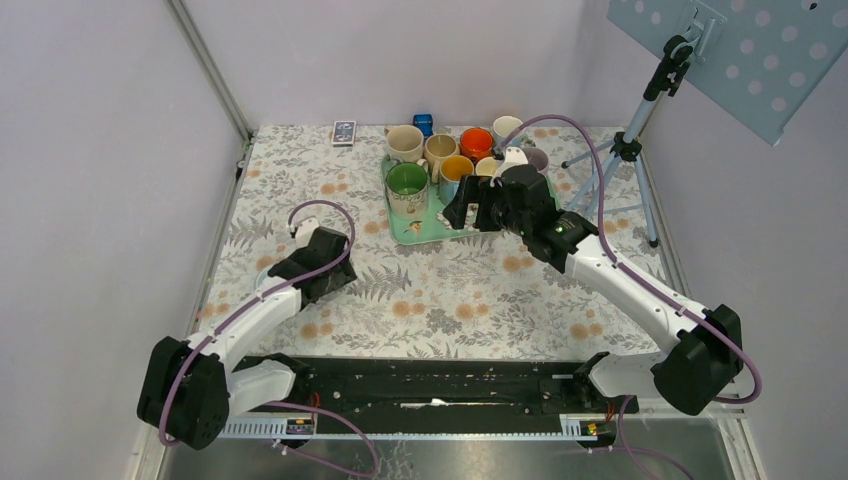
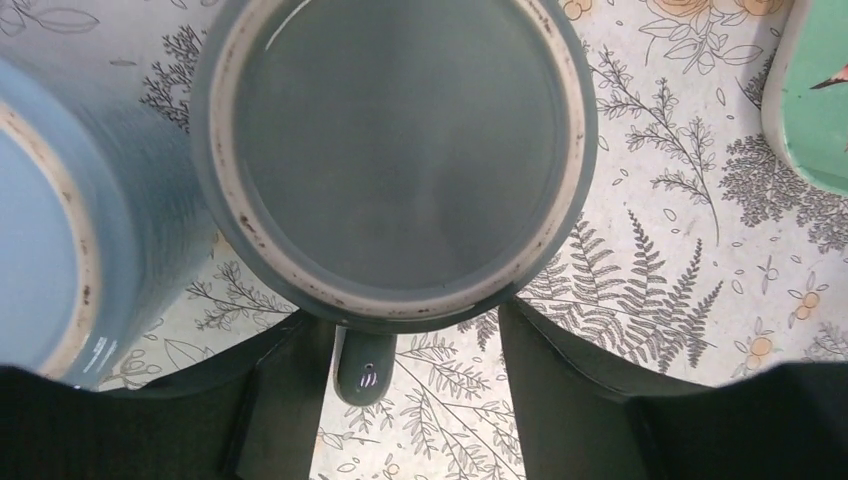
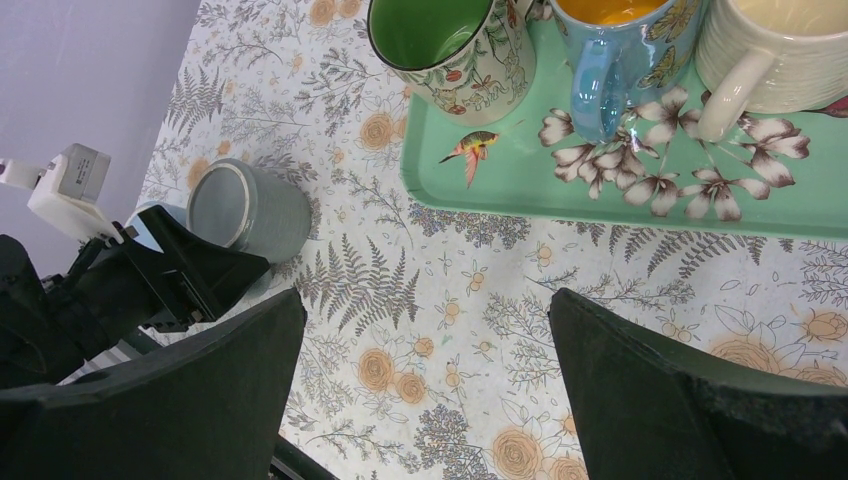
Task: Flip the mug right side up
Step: Turn over the cup at the center of the board.
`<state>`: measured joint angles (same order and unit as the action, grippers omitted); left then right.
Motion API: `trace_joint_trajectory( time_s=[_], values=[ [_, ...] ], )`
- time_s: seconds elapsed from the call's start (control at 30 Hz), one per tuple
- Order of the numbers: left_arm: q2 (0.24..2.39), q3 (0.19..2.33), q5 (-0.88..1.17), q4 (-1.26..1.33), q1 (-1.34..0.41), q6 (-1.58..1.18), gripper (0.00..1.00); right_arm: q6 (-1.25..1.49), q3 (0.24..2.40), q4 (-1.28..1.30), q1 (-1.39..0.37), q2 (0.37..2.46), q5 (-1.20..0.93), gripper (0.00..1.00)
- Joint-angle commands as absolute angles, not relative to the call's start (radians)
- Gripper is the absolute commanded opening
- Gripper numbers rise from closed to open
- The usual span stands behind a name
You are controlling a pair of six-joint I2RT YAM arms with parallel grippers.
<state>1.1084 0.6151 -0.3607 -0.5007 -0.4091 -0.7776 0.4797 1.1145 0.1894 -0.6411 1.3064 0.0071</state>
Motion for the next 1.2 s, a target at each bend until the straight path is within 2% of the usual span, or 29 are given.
trace_joint_trajectory(
  time_s=[0.0,0.1,0.4,0.6,0.7,0.8,1.17],
  values=[
    [1.129,0.662,-0.402,-0.486,-0.407,-0.741,0.60,0.485,1.124,0.163,-0.639,1.291,-0.010,1.00],
    [1.143,0.665,-0.403,-0.485,-0.406,-0.725,0.50,0.487,1.128,0.165,-0.638,1.295,-0.030,1.00],
    [1.176,0.664,-0.391,-0.481,-0.407,-0.721,0.40,0.484,1.131,0.169,-0.639,1.301,-0.040,1.00],
    [1.188,0.684,-0.399,-0.485,-0.407,-0.711,0.28,0.486,1.125,0.166,-0.638,1.309,-0.047,1.00],
    [1.185,0.695,-0.399,-0.489,-0.407,-0.704,0.17,0.487,1.118,0.160,-0.639,1.310,-0.050,1.00],
    [1.172,0.710,-0.386,-0.489,-0.406,-0.692,0.00,0.491,1.110,0.153,-0.639,1.314,-0.055,1.00],
    [1.074,0.752,-0.247,-0.418,-0.406,-0.735,0.00,0.546,1.051,0.073,-0.639,1.329,-0.125,1.00]
  ],
)
